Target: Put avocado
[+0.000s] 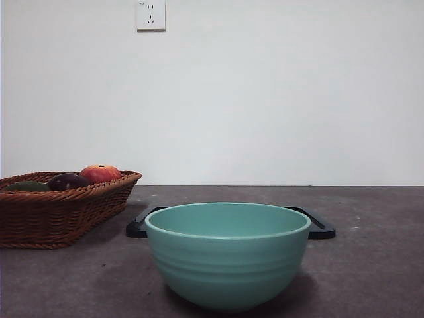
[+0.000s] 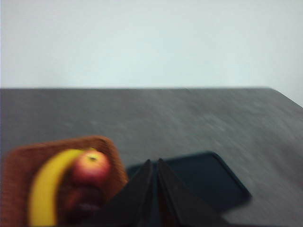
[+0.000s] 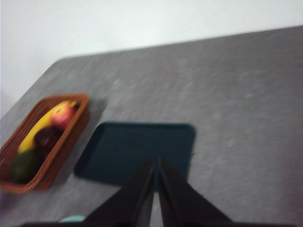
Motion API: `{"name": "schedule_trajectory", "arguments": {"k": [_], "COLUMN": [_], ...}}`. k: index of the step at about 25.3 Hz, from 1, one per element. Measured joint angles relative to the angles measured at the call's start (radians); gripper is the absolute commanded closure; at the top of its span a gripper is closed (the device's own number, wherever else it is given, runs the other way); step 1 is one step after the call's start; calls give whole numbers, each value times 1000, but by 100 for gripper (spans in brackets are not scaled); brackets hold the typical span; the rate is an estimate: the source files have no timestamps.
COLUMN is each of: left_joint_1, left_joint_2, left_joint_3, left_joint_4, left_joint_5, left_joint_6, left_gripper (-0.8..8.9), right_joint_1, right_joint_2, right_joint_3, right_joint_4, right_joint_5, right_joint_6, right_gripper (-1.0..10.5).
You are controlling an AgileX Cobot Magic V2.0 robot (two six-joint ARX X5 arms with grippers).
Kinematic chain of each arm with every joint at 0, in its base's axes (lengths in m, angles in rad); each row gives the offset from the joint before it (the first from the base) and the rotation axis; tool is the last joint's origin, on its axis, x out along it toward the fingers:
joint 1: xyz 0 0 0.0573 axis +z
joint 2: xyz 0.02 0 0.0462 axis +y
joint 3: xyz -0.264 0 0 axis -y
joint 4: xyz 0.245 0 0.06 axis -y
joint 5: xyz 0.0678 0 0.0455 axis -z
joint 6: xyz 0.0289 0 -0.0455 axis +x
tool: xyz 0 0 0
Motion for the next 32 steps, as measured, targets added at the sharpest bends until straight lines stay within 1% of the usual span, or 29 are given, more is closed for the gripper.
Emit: {"name": "schedule_trajectory", "arguments": {"k": [5,10,12,15,17,18,19,20,21,22,23,25,32], "left_joint_1": [-108,-161,-175,-177,-177,-177,-177,-177,-177,-177,-177,-177,-177], "left_joint_2": [49,82,82,81,81,80,80,80,80,80,80,79,79], "left_joint_3": [9,10,10,10,10,10,10,10,10,10,10,10,10], "left_joint_4": [-36,-95,-123,-143,-146,-148,-154,-164,-172,-175,-175,-175,-174], "left_joint_5": [5,6,27,88,100,102,103,103,103,103,103,103,103], "left_joint_6": [-7,-25,-37,-40,-40,-40,-40,-41,-41,-41,-41,-40,-41], "left_gripper": [799,799,799,799,793,775,718,568,420,293,248,252,252], "right_joint_1": [112,241,301,325,325,325,325,325,325,325,325,325,325], "right_joint_2": [67,114,126,123,123,123,123,123,123,123,123,123,123], "right_joint_3": [21,21,21,21,21,21,21,21,21,21,21,21,21], "right_joint_4": [-10,-29,-53,-59,-66,-78,-86,-87,-87,-87,-87,-87,-85], "right_joint_5": [-8,8,34,54,55,55,55,56,56,56,56,56,56], "right_joint_6": [-23,-38,-50,-60,-60,-60,-61,-61,-61,-61,-61,-61,-61], "right_gripper": [935,935,935,935,933,910,827,690,579,497,449,425,425]}}
